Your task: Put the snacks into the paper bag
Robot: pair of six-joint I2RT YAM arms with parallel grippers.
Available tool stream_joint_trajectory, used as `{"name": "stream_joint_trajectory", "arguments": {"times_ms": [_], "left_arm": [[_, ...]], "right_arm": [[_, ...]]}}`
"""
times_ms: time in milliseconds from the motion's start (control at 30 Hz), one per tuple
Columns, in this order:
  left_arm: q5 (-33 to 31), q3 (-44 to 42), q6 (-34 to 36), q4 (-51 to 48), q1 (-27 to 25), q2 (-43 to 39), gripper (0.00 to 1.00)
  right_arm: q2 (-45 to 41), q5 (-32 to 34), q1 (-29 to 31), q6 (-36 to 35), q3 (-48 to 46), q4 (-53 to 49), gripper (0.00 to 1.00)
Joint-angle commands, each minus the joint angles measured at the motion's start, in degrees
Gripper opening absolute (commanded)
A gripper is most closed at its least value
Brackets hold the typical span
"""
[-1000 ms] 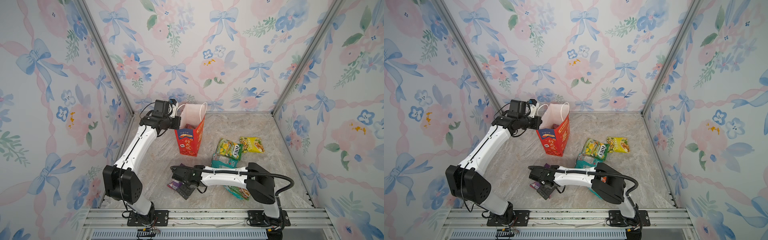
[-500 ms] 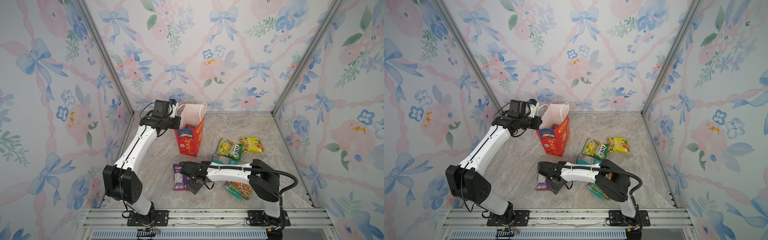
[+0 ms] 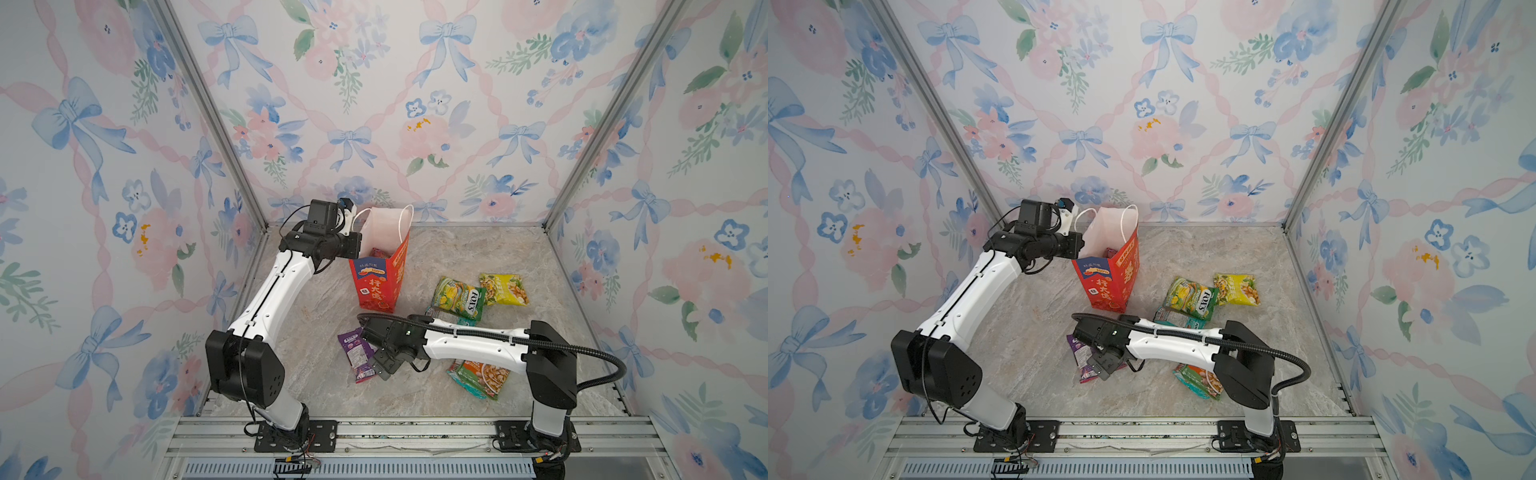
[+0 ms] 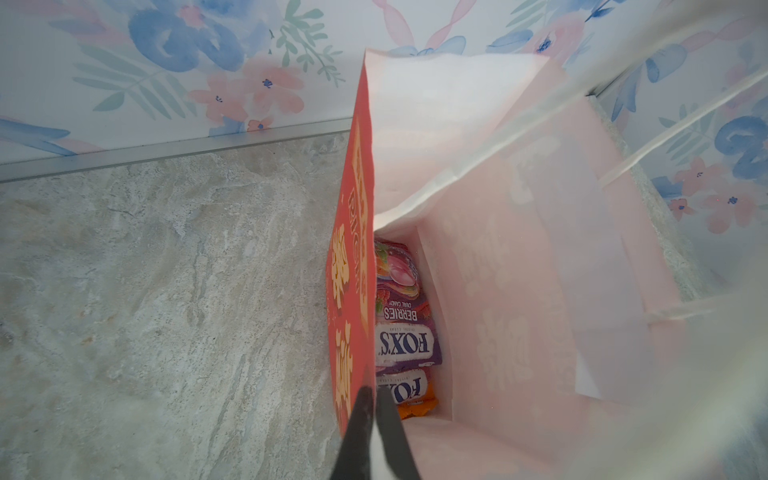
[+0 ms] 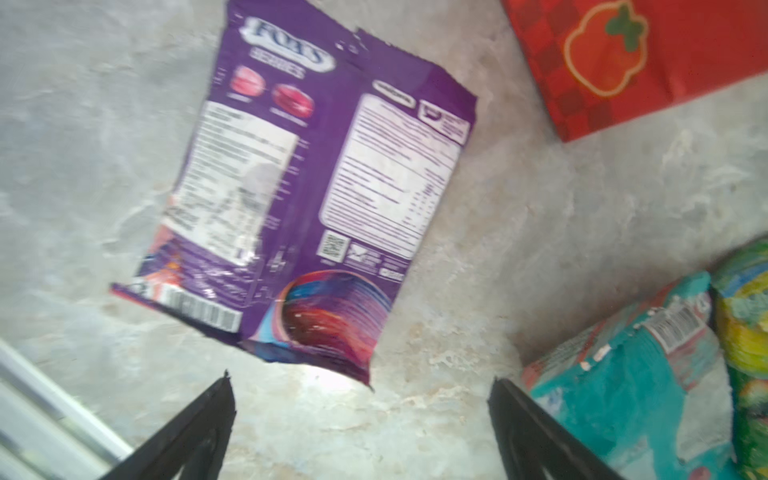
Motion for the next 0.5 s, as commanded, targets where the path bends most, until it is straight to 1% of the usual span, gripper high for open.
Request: {"name": "stream_joint_trajectory", "arguments": {"times_ms": [0, 100, 200, 367, 467], "left_arm": [[-0.74, -0.79, 0.27, -0.83, 0.4, -1.06, 0.0], [-0.92, -0.88, 0.38, -0.82, 0.48, -1.1, 0.0], [-0.71, -0.88, 0.35, -0.84, 0.49, -1.08, 0.0], [-0.84, -0.9, 0.38, -0.79, 0.45, -1.37, 0.0], [-0.89, -0.89, 0.36, -0.77, 0.47, -1.39, 0.0]], "right_arm": [[3.32, -2.65, 1.62, 2.2, 3.31, -0.3, 0.98], [6.58, -3.12, 2.24, 2.56, 5.83, -1.3, 0.99], [8.34, -3.73, 2.29, 3.1, 6.25, -0.64, 0.99], [9.95, -2.71, 1.91, 3.2, 5.52, -1.58, 0.99], [9.26, -1.74, 1.0, 3.37, 3.42, -1.81, 0.99]]}}
